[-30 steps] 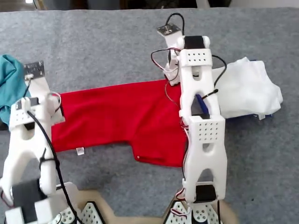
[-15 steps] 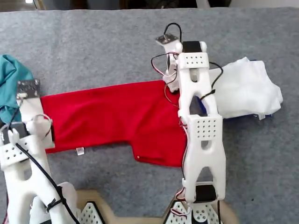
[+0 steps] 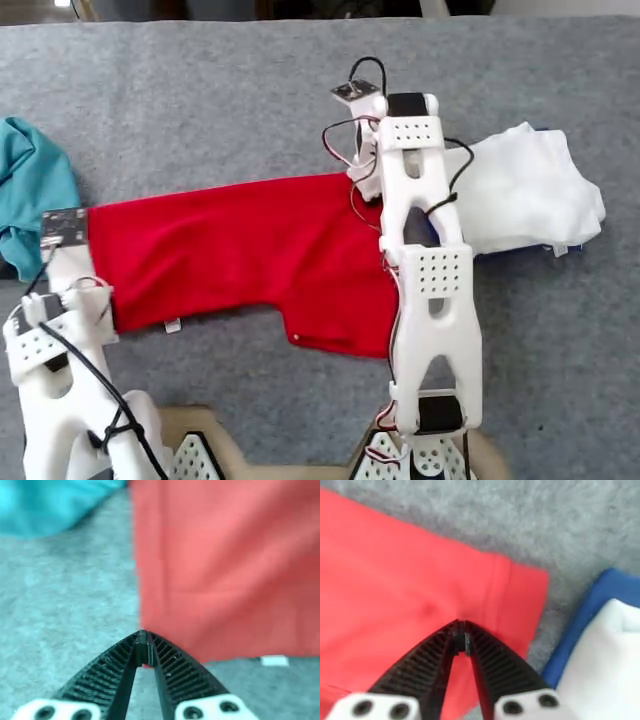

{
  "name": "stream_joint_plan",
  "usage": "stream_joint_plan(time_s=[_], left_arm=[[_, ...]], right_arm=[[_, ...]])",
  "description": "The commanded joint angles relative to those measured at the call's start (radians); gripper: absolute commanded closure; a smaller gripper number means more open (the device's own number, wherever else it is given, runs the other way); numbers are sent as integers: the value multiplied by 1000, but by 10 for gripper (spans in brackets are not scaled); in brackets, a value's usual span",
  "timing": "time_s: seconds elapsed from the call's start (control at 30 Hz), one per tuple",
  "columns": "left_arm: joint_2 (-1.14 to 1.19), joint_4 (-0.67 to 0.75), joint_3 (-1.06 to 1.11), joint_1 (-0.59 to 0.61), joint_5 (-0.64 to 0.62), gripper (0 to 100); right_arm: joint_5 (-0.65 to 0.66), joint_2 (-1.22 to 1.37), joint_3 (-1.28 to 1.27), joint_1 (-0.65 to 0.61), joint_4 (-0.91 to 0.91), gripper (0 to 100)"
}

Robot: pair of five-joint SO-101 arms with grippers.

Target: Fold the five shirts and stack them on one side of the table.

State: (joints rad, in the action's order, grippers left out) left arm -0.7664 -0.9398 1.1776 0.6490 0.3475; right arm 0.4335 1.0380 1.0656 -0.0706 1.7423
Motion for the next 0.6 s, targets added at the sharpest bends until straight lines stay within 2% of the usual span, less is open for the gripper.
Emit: stream_joint_plan(time_s=[0.0, 0.27, 0.43, 0.57], left_arm=[[-32, 5, -84, 54, 12, 970], [-14, -89, -432, 31, 0, 970], [149, 127, -464, -130, -167, 970], [397, 250, -507, -246, -199, 970]], right_arm=[[3, -13, 108, 9, 25, 985], [6, -154, 42, 8, 23, 985], [-14, -139, 30, -9, -34, 985], [-75, -82, 39, 15, -58, 985]])
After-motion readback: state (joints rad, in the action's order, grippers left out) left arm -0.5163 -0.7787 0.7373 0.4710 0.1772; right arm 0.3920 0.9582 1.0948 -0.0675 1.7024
